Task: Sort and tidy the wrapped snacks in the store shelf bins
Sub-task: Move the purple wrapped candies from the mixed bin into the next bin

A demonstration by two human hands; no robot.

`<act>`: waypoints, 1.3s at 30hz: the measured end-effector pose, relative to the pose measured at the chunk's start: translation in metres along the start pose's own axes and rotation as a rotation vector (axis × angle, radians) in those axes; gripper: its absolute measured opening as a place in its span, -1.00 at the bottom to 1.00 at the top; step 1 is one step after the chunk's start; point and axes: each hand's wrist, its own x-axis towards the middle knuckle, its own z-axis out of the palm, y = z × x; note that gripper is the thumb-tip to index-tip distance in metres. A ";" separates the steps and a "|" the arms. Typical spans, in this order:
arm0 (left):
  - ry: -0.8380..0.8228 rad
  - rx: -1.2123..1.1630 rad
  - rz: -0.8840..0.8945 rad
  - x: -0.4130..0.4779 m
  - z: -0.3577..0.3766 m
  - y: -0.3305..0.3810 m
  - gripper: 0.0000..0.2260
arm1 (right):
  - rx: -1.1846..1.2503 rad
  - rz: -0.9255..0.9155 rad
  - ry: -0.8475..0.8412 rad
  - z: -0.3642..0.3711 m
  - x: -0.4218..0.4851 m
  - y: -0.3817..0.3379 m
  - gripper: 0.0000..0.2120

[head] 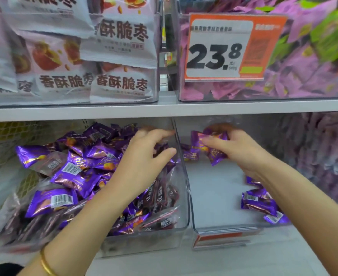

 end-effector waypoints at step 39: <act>0.009 -0.006 -0.151 -0.003 -0.020 -0.007 -0.79 | -1.040 -0.291 -0.094 0.022 0.048 0.083 -0.65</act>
